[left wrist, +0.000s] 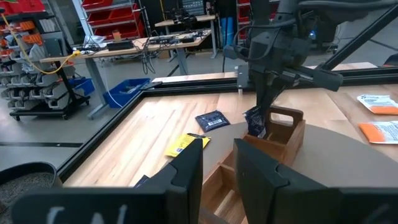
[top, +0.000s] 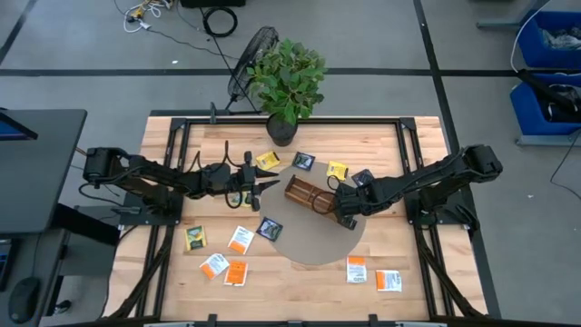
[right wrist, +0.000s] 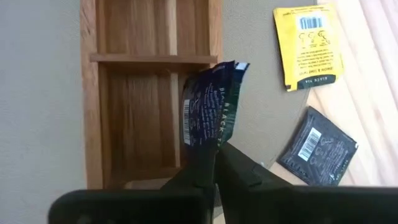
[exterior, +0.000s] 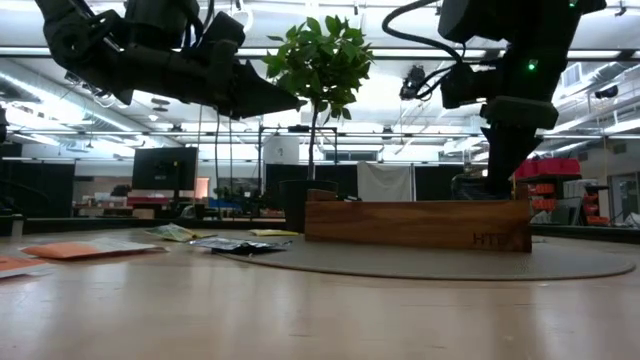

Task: Pick & Place Tea
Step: Put the black tea bag into the right section of the wooden organizer, then put the orange tea bag into the middle section of the wooden organizer

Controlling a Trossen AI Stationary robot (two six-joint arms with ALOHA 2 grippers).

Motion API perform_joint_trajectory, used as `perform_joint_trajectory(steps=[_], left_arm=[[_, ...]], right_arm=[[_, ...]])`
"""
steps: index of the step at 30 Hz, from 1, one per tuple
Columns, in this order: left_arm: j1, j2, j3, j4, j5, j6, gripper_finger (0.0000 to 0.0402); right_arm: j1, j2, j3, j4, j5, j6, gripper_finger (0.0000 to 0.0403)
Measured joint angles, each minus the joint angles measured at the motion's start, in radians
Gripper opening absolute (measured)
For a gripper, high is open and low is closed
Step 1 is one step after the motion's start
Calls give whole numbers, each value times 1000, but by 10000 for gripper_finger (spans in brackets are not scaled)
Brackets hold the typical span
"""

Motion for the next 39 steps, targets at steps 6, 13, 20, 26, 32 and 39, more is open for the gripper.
perform_joint_trajectory(steps=[6, 13, 20, 26, 32, 39], left_arm=[[0, 0, 0, 0, 0, 0, 94], [0, 0, 0, 0, 0, -1, 94], [0, 0, 0, 0, 0, -6, 94], [0, 0, 0, 0, 0, -6, 94], [0, 0, 0, -5, 0, -7, 94], [0, 0, 0, -6, 0, -6, 94]], right_arm=[[-4, 0, 0, 8, 1, 1, 44], [-15, 0, 0, -25, 20, 2, 115], [-15, -32, -1, -40, 33, -15, 181], [-4, -128, 0, -42, 106, -40, 217], [31, -230, -1, -74, 151, -36, 228], [172, -261, -1, -44, 124, -66, 219]])
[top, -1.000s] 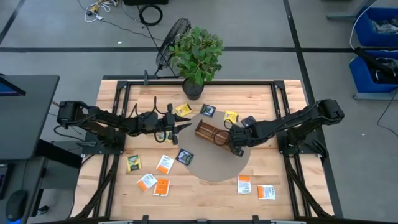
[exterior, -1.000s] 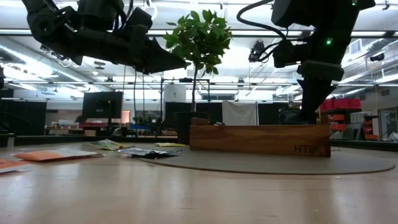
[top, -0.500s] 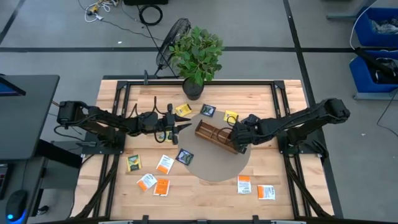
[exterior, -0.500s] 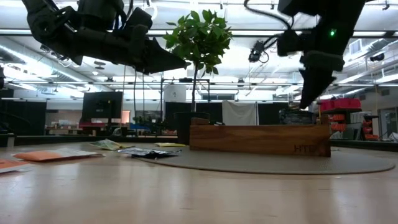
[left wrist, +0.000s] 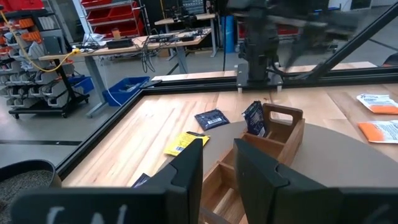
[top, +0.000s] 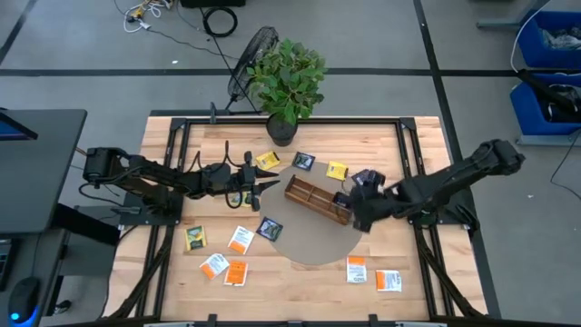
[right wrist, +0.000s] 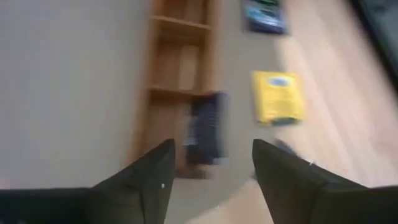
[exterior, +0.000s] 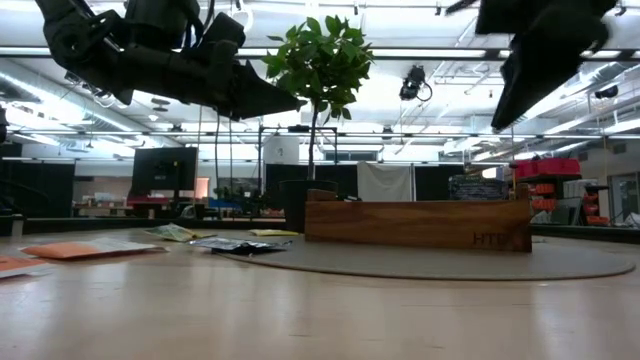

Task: Pick & Place Tea
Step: Put the orange tea bag into the middle section of the wooden organizer

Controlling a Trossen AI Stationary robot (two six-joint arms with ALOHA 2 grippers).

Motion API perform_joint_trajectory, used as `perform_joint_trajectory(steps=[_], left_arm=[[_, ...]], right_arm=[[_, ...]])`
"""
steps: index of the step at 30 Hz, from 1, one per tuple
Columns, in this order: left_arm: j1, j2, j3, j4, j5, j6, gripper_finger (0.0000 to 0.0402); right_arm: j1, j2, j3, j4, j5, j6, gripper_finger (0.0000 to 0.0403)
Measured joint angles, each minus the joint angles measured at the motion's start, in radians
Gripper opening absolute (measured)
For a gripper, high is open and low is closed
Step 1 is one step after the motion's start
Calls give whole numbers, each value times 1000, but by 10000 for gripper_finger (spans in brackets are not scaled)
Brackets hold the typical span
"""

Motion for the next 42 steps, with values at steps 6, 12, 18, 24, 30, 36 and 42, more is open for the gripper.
perform_joint_trajectory(steps=[6, 12, 18, 24, 30, 36, 42], left_arm=[[0, 0, 0, 0, 0, 0, 94], [0, 0, 0, 0, 0, -16, 94], [0, 0, 0, 0, 0, -44, 94], [-1, 0, 0, -2, 0, -82, 94], [-1, 0, 0, -4, 0, -101, 94], [-1, 0, 0, -21, 0, -65, 94], [5, 0, 0, -32, -1, -97, 94]], right_arm=[[167, 58, 0, 173, -49, -57, 208], [261, 181, 1, 218, -149, -26, 208], [336, 295, 56, 240, -250, 65, 207], [423, 402, 150, 218, -258, 119, 207], [486, 500, 198, 153, -258, 195, 207], [532, 560, 201, 135, -252, 261, 207], [569, 603, 202, 132, -231, 285, 192]])
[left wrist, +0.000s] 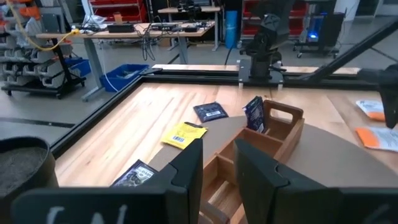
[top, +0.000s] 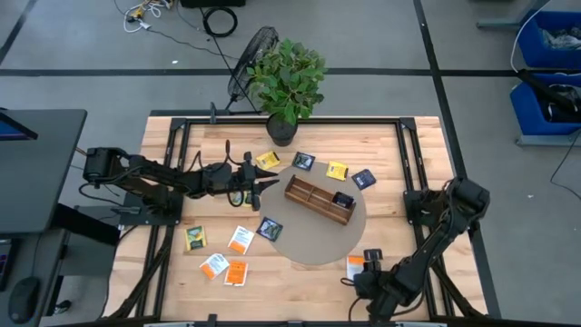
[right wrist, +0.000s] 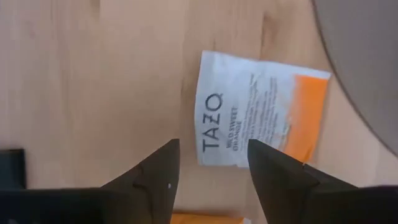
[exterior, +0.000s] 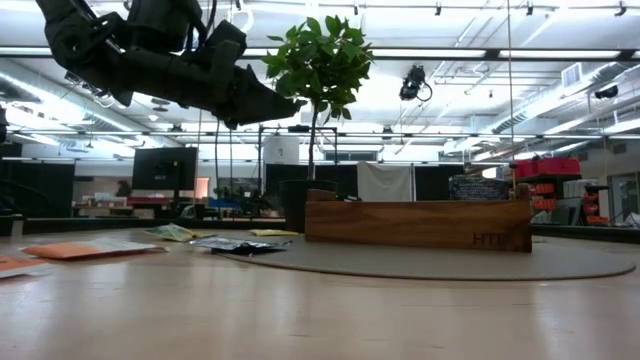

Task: Pick & Place Tea
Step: Put the orange tea bag into the middle section of the wooden organizer

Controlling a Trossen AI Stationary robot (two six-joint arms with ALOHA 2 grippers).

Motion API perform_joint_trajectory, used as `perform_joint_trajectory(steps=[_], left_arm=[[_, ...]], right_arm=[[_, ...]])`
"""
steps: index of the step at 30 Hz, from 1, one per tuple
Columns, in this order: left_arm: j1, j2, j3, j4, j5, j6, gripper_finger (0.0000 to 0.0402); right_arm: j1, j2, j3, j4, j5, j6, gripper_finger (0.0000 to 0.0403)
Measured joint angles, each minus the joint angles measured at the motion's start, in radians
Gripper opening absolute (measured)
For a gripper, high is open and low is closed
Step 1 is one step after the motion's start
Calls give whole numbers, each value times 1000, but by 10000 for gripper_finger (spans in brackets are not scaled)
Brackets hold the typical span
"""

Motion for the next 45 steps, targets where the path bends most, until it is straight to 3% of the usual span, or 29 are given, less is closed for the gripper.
perform_joint_trajectory(steps=[16, 27, 36, 45], left_arm=[[-1, 0, 0, -1, 0, -29, 94], [-1, 0, 0, -8, 3, -53, 94], [-18, 0, 0, -6, 3, -34, 94], [-176, 0, 0, 138, 5, 162, 94]], right_arm=[[31, 78, 4, 7, 97, -31, 137], [43, 73, 2, 21, 111, -42, 9], [38, 24, -4, 13, 196, -84, 4], [5, -47, -4, 100, 239, -215, 1]])
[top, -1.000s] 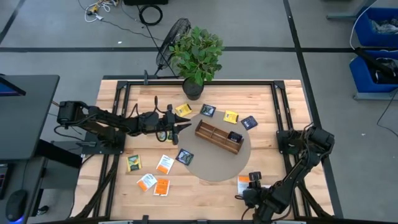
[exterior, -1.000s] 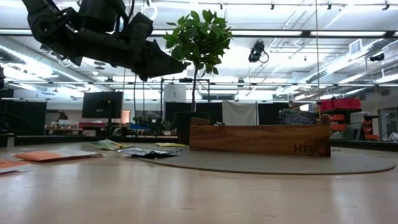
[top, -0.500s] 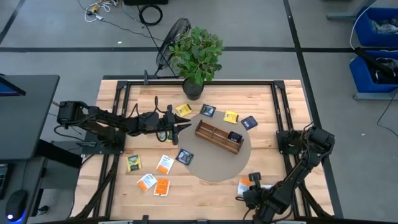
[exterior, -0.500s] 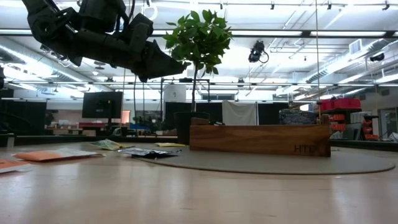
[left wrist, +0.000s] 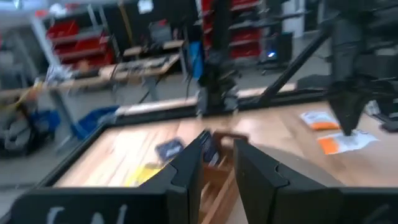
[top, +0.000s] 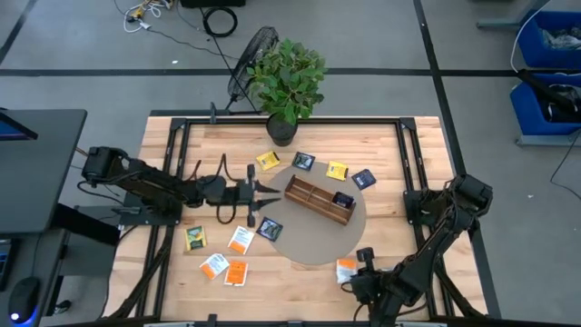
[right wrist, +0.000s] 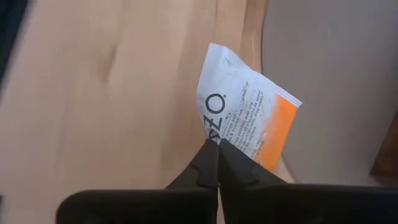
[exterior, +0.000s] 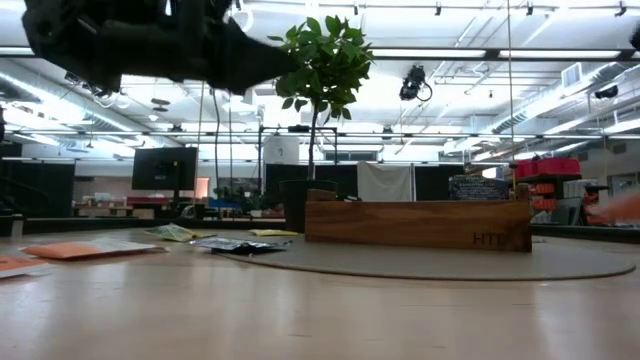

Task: Pick & Place Tea
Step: Put the orange tea bag into the middle section of the wooden organizer

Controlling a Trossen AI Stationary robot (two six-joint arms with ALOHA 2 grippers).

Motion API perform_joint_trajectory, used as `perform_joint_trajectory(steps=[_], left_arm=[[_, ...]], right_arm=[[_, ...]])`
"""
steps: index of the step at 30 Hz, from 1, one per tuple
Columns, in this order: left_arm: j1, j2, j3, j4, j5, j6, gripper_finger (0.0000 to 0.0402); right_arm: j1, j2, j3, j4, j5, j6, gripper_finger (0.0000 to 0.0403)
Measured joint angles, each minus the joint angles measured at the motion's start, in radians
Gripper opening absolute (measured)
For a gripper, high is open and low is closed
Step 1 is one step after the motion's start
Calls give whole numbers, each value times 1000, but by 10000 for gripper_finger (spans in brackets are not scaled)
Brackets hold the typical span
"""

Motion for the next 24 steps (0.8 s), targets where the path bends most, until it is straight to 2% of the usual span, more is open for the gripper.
perform_joint_trajectory(steps=[10, 16, 24], left_arm=[[-159, 0, 1, 42, 13, 120, 94], [-233, 0, 15, 27, 14, 223, 94], [-247, 23, 16, 11, 15, 235, 94]], right_arm=[[-90, -154, 2, 118, -5, -230, 0], [-171, -195, 2, 221, -111, -349, 0], [-321, -199, 3, 303, -250, -449, 0]])
